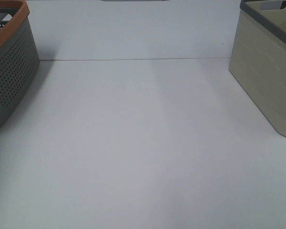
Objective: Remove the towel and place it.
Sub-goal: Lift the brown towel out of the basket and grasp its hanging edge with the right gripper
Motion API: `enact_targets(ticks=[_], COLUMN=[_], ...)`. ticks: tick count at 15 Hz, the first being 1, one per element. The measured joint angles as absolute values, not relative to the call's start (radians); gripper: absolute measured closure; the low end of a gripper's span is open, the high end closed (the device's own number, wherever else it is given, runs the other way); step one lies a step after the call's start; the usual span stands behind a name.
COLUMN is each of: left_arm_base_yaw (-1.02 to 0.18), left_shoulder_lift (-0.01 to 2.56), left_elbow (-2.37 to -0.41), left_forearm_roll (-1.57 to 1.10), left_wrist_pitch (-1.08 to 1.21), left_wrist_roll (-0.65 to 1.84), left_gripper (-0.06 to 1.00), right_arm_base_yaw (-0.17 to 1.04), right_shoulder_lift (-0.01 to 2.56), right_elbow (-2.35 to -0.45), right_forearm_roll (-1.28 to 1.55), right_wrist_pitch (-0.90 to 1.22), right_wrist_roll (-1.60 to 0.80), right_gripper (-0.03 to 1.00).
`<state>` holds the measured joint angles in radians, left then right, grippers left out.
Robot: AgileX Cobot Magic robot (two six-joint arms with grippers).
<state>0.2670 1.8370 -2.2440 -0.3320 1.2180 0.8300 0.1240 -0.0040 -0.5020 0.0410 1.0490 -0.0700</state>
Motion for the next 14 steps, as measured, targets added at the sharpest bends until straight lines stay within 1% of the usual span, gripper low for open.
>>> enact_targets(ticks=[3, 5, 7, 9, 10, 11, 14], left_arm_base_yaw=[0.209, 0.184, 0.138, 0.099, 0.054, 0.042, -0.052], left_shoulder_lift=[1.702, 1.656, 1.610, 1.602, 1.598, 1.597, 1.623], left_elbow=[-2.244, -2.244, -2.245, -2.290, -2.321, -2.323, -2.323], left_forearm_roll=[-0.339, -0.371, -0.453, -0.529, -0.604, -0.617, -0.625], left_wrist_pitch=[1.221, 1.215, 1.158, 1.110, 1.099, 1.098, 1.138], left_wrist_roll=[0.854, 0.873, 0.916, 0.950, 0.971, 0.978, 0.979], left_gripper=[0.94, 0.94, 0.94, 0.94, 0.94, 0.94, 0.94], right_arm_base_yaw=[0.124, 0.124, 0.124, 0.124, 0.124, 0.124, 0.124], right_shoulder_lift=[-0.004, -0.004, -0.004, -0.004, -0.004, -0.004, -0.004], right_elbow=[-0.502, -0.502, -0.502, -0.502, -0.502, -0.502, -0.502], right_forearm_roll=[0.041, 0.041, 0.041, 0.041, 0.041, 0.041, 0.046], right_wrist_pitch=[1.049, 1.049, 1.049, 1.049, 1.049, 1.049, 1.049], right_wrist_roll=[-0.070, -0.070, -0.070, -0.070, -0.070, -0.070, -0.070], right_gripper=[0.23, 0.23, 0.23, 0.23, 0.23, 0.23, 0.23])
